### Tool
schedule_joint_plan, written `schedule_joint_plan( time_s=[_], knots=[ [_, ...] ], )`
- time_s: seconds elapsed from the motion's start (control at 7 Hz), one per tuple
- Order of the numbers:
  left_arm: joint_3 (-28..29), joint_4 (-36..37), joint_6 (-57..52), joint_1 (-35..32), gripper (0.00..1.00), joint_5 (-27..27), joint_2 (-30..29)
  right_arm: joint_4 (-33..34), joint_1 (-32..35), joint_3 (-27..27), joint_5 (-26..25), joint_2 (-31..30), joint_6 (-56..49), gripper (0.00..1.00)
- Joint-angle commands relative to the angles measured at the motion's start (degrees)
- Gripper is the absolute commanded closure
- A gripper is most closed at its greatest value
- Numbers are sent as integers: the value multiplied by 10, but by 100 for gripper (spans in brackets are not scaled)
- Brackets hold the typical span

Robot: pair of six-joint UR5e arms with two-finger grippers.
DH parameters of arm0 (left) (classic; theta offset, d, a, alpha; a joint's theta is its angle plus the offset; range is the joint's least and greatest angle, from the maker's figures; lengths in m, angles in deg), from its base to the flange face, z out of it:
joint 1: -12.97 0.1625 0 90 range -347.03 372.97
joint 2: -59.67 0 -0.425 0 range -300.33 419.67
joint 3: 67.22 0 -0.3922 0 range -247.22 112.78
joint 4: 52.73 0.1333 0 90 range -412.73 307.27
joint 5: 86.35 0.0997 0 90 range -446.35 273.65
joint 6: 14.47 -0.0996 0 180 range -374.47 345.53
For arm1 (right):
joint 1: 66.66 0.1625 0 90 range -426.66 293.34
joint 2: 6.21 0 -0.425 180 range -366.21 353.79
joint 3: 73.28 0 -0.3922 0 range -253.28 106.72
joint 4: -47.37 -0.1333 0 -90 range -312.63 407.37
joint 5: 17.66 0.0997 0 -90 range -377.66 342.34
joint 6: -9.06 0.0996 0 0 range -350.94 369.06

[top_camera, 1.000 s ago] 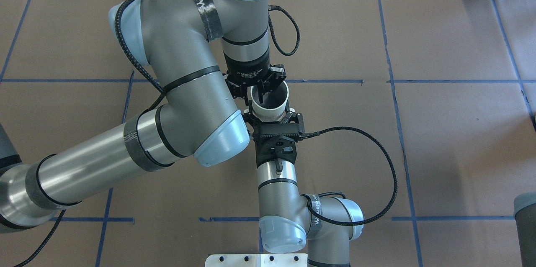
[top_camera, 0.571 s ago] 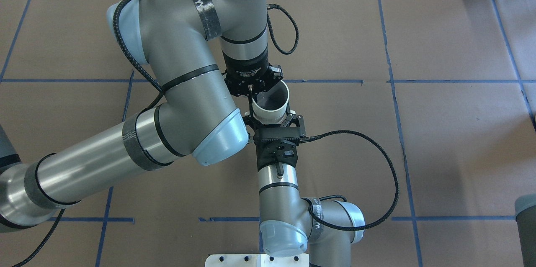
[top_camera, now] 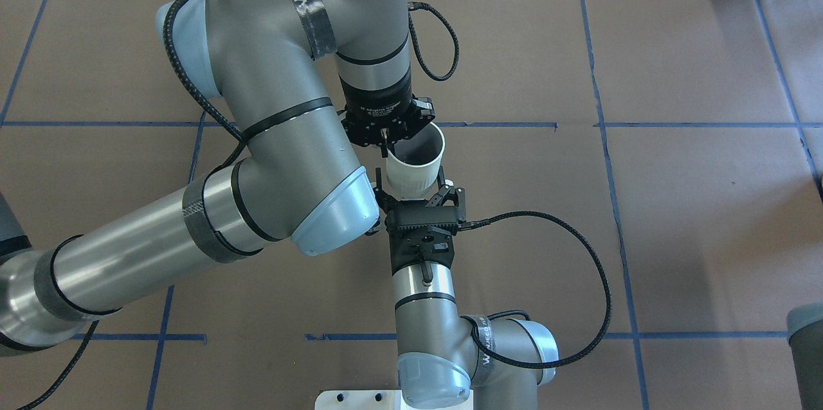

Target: Left arm hands cup to right arm to dump lemon

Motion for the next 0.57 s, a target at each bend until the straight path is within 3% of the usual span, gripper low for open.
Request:
schedule_joint_plan(
  time_s=[0.0, 0.43],
  knots=[
    [-7, 1, 2, -1, 100, 0, 0, 0, -7, 3, 0, -10, 0, 0],
    [-36, 1, -1, -39, 100, -2, 1, 0, -26, 5, 2, -44, 0, 0]
  ],
)
